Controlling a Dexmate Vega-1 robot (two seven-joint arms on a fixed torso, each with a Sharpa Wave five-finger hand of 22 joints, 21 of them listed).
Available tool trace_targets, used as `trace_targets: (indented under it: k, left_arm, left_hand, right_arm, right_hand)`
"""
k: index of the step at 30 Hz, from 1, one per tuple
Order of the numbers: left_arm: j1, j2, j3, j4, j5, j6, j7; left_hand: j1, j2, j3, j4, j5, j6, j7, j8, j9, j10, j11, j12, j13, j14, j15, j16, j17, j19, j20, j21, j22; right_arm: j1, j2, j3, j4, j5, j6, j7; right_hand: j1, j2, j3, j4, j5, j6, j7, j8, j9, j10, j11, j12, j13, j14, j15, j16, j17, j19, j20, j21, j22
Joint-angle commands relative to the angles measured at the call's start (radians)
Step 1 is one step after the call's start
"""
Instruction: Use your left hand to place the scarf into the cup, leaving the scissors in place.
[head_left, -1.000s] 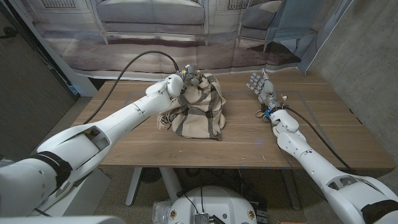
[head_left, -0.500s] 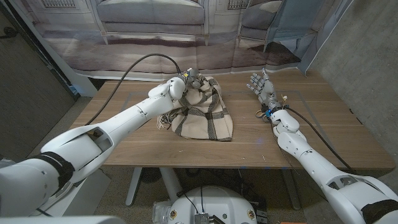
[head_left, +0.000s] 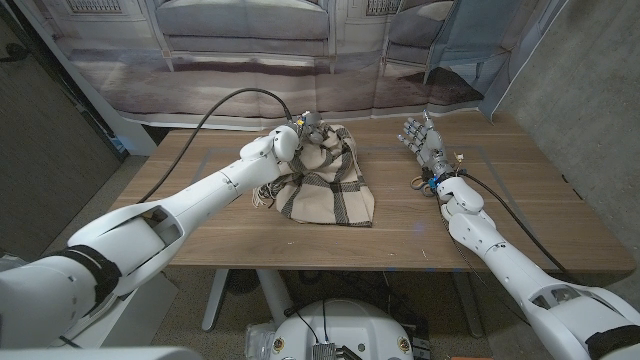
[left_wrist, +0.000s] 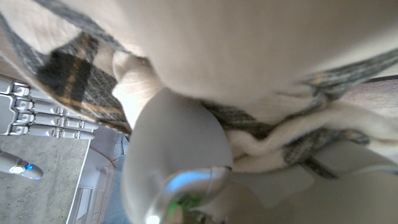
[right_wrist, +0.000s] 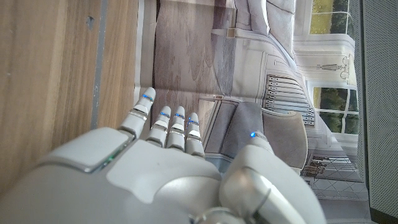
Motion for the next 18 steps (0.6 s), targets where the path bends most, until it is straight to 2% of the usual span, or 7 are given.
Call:
trace_targets:
  k: [1, 2, 4, 5, 6, 16, 18]
  left_arm:
    - [-0.013, 0.035, 0.028, -0.064, 0.038, 0.064, -0.072]
    - [-0.019, 0.042, 0.029, -0.067, 0.029, 0.057, -0.097]
    - [-0.005, 0.051, 0.024, -0.089, 0.042, 0.070, -0.073]
    - [-0.008, 0.057, 0.023, -0.094, 0.033, 0.069, -0.094]
    - [-0.003, 0.061, 0.018, -0.099, 0.029, 0.065, -0.090]
    - [0.005, 0.079, 0.001, -0.118, 0.010, 0.067, -0.099]
    - [0.006, 0.079, 0.005, -0.121, 0.023, 0.073, -0.086]
  left_hand:
    - [-0.018, 0.013, 0.006, 0.004, 0.008, -0.022, -0.019, -0.014, -0.010, -0.036, -0.008, -0.023, -0.004, -0.007, -0.072, -0.017, 0.011, -0.048, -0.038, -0.004, 0.004]
    - [-0.023, 0.014, 0.006, 0.007, 0.008, -0.029, -0.020, -0.018, -0.013, -0.036, -0.011, -0.026, -0.006, -0.020, -0.069, -0.025, 0.011, -0.056, -0.034, -0.003, 0.005]
    - [-0.054, 0.016, 0.002, 0.024, 0.007, -0.051, -0.027, -0.028, -0.021, -0.061, -0.009, -0.043, -0.014, -0.055, -0.058, -0.048, 0.006, -0.092, -0.015, -0.009, 0.004]
    - [-0.063, 0.016, 0.000, 0.029, 0.007, -0.052, -0.029, -0.029, -0.022, -0.065, -0.007, -0.046, -0.017, -0.063, -0.054, -0.054, 0.004, -0.101, -0.012, -0.011, 0.004]
    - [-0.102, 0.005, -0.011, 0.048, 0.004, -0.057, -0.032, -0.031, -0.027, -0.070, -0.010, -0.053, -0.024, -0.066, -0.053, -0.062, 0.000, -0.106, -0.009, -0.011, 0.003]
    - [-0.202, -0.031, -0.041, 0.091, 0.000, -0.104, -0.048, -0.049, -0.039, -0.099, -0.010, -0.071, -0.051, -0.100, -0.033, -0.100, -0.026, -0.148, 0.028, -0.026, -0.001]
    - [-0.236, -0.043, -0.054, 0.107, -0.005, -0.115, -0.052, -0.054, -0.042, -0.104, -0.007, -0.074, -0.059, -0.104, -0.031, -0.107, -0.034, -0.155, 0.034, -0.032, -0.001]
  right_arm:
    - [-0.011, -0.006, 0.000, -0.016, -0.002, -0.005, -0.009]
    - [-0.011, -0.006, 0.000, -0.017, -0.002, -0.005, -0.009]
    - [-0.011, -0.006, -0.001, -0.018, -0.003, -0.007, -0.011]
    - [-0.011, -0.006, -0.001, -0.018, -0.003, -0.007, -0.011]
    - [-0.010, -0.006, -0.001, -0.017, -0.003, -0.007, -0.010]
    - [-0.003, 0.004, -0.007, 0.001, -0.003, -0.005, -0.004]
    - [-0.002, 0.006, -0.008, 0.004, -0.004, -0.003, -0.003]
  right_hand:
    - [0.007, 0.003, 0.001, -0.005, -0.002, 0.008, -0.001, -0.004, 0.003, 0.003, -0.001, -0.001, 0.004, 0.007, 0.002, 0.001, 0.003, 0.011, 0.000, 0.000, 0.001]
    - [0.007, 0.003, 0.001, -0.005, -0.002, 0.008, -0.001, -0.004, 0.003, 0.004, -0.001, 0.000, 0.004, 0.007, 0.001, 0.001, 0.003, 0.011, 0.000, 0.000, 0.001]
    - [0.007, 0.003, 0.001, -0.005, -0.002, 0.009, -0.001, -0.004, 0.003, 0.004, -0.001, 0.000, 0.004, 0.007, 0.001, 0.001, 0.003, 0.011, 0.000, 0.000, 0.001]
    - [0.007, 0.003, 0.001, -0.005, -0.002, 0.009, -0.001, -0.004, 0.003, 0.004, -0.001, 0.000, 0.004, 0.007, 0.001, 0.001, 0.003, 0.012, 0.000, 0.000, 0.001]
    - [0.007, 0.004, 0.001, -0.005, -0.002, 0.009, -0.001, -0.004, 0.003, 0.004, 0.000, 0.000, 0.004, 0.007, 0.001, 0.001, 0.003, 0.011, 0.000, 0.000, 0.001]
    - [0.007, 0.005, 0.001, -0.006, -0.002, 0.009, -0.002, -0.004, 0.003, 0.004, -0.001, -0.001, 0.004, 0.008, 0.001, 0.001, 0.003, 0.011, 0.000, 0.000, 0.001]
    - [0.007, 0.005, 0.001, -0.006, -0.002, 0.009, -0.002, -0.004, 0.003, 0.004, -0.001, -0.001, 0.004, 0.008, 0.001, 0.002, 0.003, 0.010, 0.000, -0.001, 0.001]
